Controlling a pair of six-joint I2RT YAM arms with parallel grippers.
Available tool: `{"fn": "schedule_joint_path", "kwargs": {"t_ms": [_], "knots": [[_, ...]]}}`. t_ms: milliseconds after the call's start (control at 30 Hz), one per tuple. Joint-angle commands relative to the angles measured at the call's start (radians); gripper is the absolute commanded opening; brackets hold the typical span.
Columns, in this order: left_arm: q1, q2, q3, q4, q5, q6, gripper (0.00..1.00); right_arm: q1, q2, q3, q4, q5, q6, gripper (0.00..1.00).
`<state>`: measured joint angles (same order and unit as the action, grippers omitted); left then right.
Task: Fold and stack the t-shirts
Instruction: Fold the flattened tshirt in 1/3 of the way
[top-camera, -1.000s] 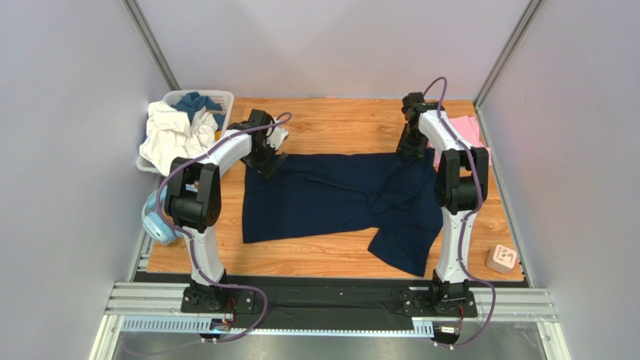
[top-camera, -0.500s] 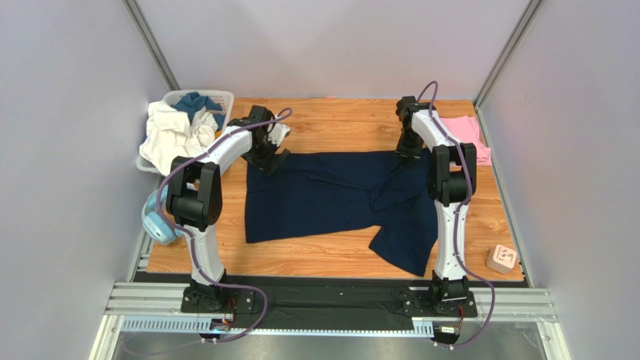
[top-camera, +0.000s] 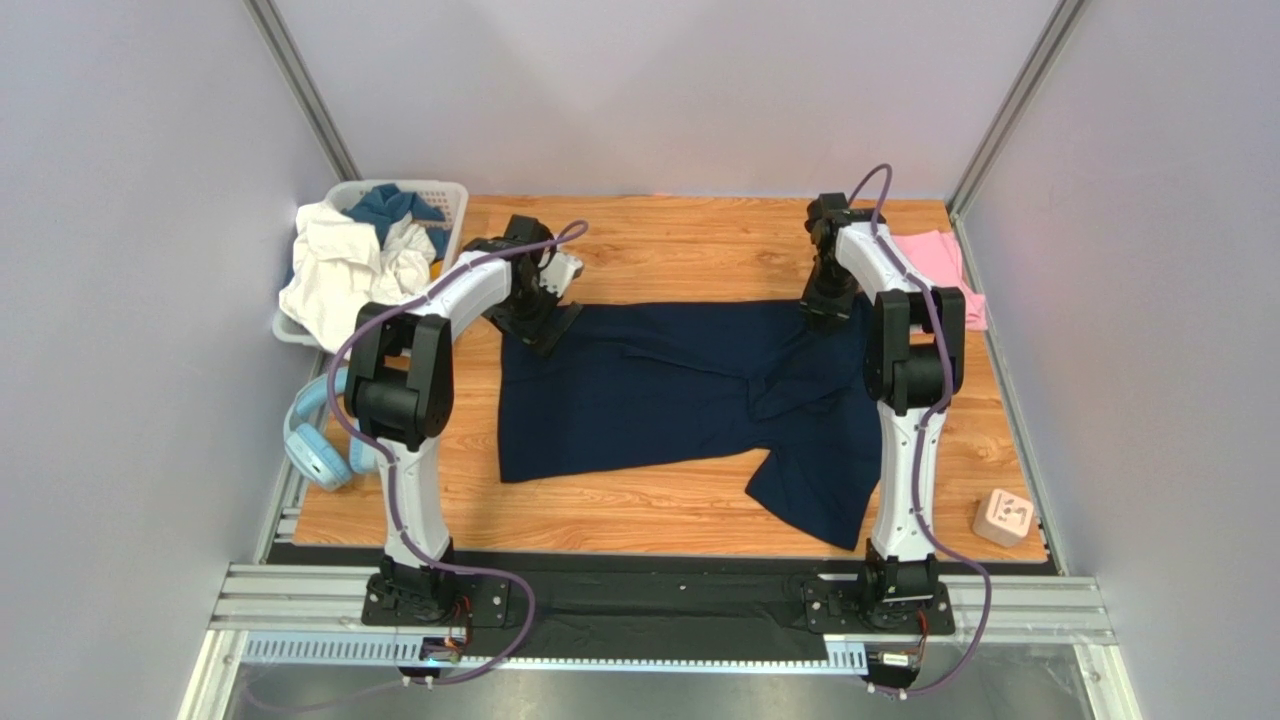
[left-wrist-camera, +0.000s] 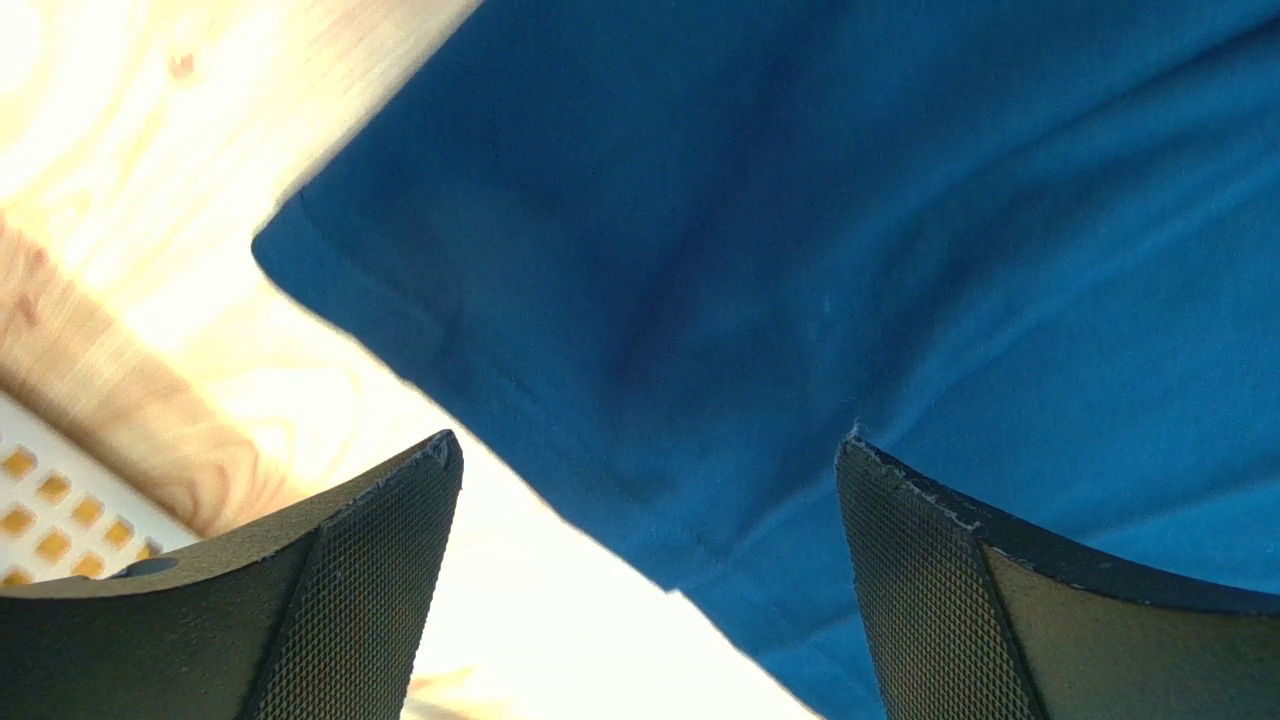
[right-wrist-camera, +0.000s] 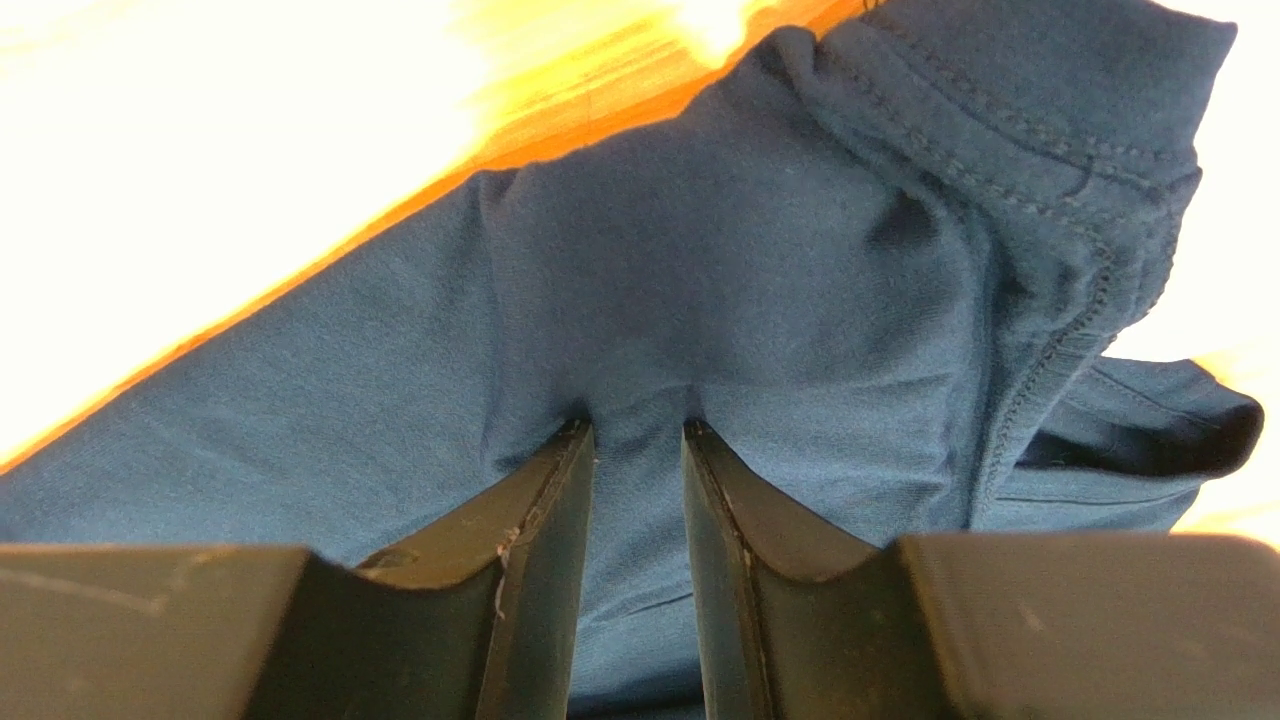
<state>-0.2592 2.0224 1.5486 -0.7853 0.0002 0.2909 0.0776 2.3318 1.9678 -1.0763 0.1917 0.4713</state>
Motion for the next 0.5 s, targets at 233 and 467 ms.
{"fn": "schedule_joint_path", "kwargs": {"t_ms": [233,467], "knots": [[0.002,0.156,0.248,-0.098,0.227,-0.121,0.99,0.028,-0.029,-0.08,0.041,-0.078,0.003,0.35],[0.054,0.182,0.188,-0.138,0.299,-0.125,0.99,0.031,-0.035,-0.076,0.033,-0.081,-0.005,0.35]]}}
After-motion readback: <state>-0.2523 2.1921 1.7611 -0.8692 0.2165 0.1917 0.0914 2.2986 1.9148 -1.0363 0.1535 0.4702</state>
